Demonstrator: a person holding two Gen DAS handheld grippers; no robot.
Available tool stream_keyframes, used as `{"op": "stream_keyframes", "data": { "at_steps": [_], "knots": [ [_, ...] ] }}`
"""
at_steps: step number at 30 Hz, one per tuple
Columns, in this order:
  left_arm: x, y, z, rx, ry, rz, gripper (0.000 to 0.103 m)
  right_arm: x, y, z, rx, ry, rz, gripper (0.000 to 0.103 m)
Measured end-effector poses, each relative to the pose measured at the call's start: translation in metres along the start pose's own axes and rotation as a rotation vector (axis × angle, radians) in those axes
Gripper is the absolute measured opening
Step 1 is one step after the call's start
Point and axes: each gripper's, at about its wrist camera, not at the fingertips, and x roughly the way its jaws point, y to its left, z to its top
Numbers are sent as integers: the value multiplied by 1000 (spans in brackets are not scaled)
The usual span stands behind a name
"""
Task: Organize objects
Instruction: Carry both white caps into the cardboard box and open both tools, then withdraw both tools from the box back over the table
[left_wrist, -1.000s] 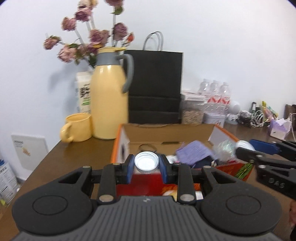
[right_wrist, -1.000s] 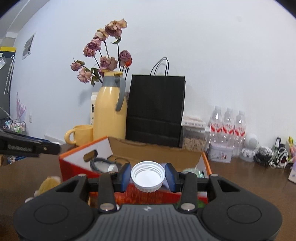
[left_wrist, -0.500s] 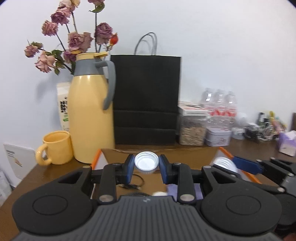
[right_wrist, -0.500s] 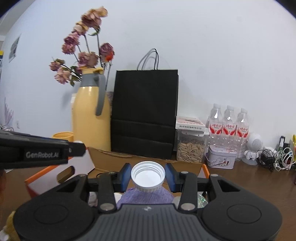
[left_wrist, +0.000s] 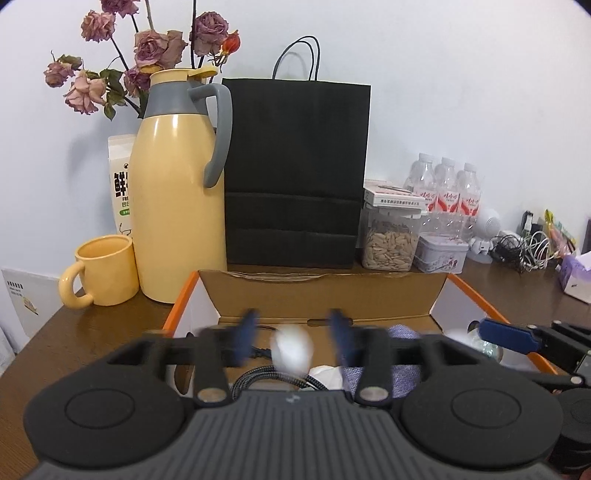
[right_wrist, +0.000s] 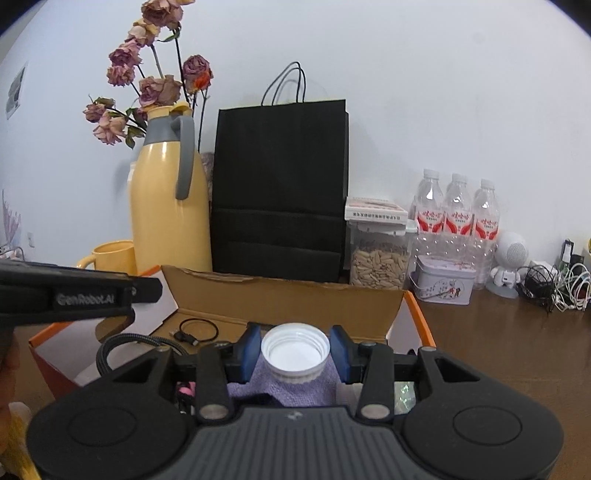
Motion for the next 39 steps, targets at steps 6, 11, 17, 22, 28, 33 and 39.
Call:
{"op": "stream_keyframes", "data": {
  "at_steps": [6, 11, 17, 22, 28, 33, 39],
  "knots": [
    [-5, -1, 1, -3, -40, 39, 103, -5, -2, -2, 20, -16, -14, 103],
    [-6, -5, -1, 6, -34, 45, 103, -6, -3, -2, 22, -13, -21, 103],
    [-6, -5, -2, 6, -35, 43, 103, -9, -3, -1, 20, -19, -27, 103],
    [-11, -5, -1, 3, -52, 34, 103, -13, -2, -1, 14, -25, -25, 103],
    [-27, -9, 3, 11, -97, 12, 103, -22, -2, 2, 11, -39, -26, 103],
    [-48, -9, 0, 4, -121, 6, 103, -35, 1, 4, 5, -50, -18, 103],
    [-79, -5, -3, -4, -144, -8, 103, -55, 10, 0, -34, -58, 4, 103]
  ]
}}
